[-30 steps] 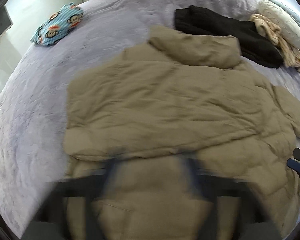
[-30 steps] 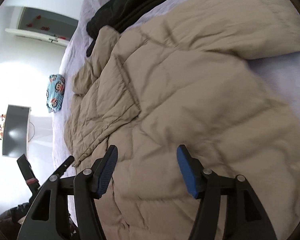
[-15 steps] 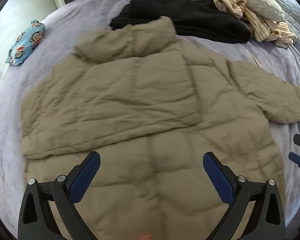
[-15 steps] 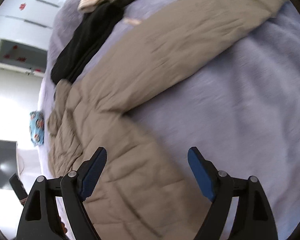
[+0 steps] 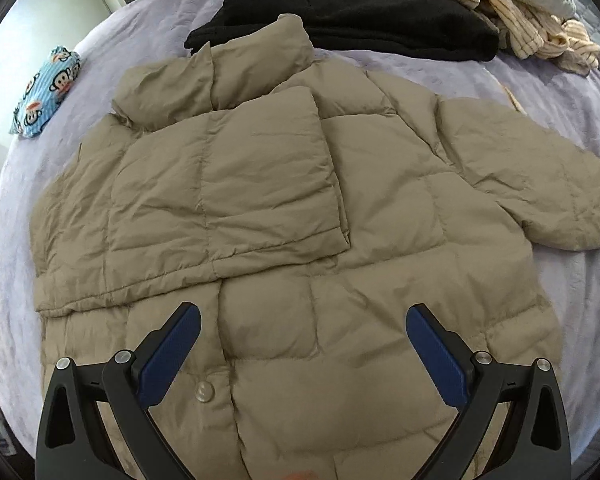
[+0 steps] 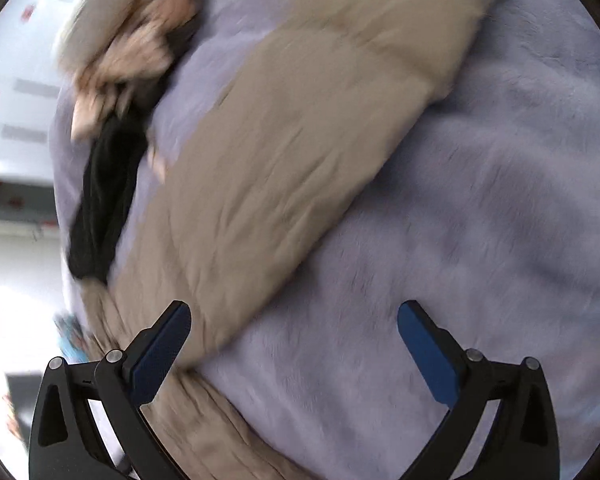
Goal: Fold large clothes
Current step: 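Grasp the jacket's other side edge and sleeve with the right tool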
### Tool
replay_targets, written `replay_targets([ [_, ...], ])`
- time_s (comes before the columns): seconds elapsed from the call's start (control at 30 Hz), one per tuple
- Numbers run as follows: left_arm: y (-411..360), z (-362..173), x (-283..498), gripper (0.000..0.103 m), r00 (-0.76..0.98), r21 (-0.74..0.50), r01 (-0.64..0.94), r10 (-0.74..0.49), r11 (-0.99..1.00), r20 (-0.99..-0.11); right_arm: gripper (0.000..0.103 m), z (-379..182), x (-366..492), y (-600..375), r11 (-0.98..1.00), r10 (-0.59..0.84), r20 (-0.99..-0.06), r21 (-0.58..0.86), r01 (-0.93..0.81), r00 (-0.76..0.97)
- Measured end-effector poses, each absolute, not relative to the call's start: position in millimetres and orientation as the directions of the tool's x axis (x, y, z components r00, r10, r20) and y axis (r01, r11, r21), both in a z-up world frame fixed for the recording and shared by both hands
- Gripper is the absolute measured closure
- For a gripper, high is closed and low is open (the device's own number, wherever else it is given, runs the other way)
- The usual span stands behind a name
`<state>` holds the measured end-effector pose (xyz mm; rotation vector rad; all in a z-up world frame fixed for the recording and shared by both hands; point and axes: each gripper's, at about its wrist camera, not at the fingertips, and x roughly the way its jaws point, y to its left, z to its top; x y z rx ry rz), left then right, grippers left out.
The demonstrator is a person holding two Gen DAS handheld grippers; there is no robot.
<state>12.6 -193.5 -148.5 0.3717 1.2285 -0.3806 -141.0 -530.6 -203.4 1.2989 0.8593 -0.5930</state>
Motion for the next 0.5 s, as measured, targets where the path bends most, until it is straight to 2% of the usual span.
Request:
replay_targets([
  [0.1, -195.4, -151.3, 14.6, 0.0, 0.274, 0.063, 0.483, -0.082, 0.873, -0.958, 0.0, -206.1, -147.2, -554.6, 0.097, 0.065, -0.757, 0.653, 0.751, 0.65],
  [0.27, -202.7, -155.6, 16.2, 0.0, 0.255, 0.053, 0.493, -0.086, 0.869, -0.963, 0.0, -199.1, -137.5, -577.8, 0.116, 0.022, -0.715, 0.696, 0.709, 0.699],
  [0.4, -205.7, -152.7, 18.5, 0.0, 0.248, 0.026, 0.492, -0.112, 0.87, -0.962, 0.0, -206.1, -126.1, -593.7, 0.038, 0.038, -0.65, 0.76, 0.649, 0.759],
  [0.47, -205.8, -149.2, 21.2, 0.0, 0.254, 0.016, 0.493, -0.126, 0.87, -0.959, 0.003, -209.7, -119.8, -595.5, -0.009, 0.043, -0.607, 0.794, 0.608, 0.793],
  [0.5, -205.7, -146.6, 23.5, 0.0, 0.26, 0.012, 0.491, -0.134, 0.871, -0.956, 0.011, -211.1, -116.7, -597.3, -0.034, 0.046, -0.585, 0.809, 0.587, 0.809],
])
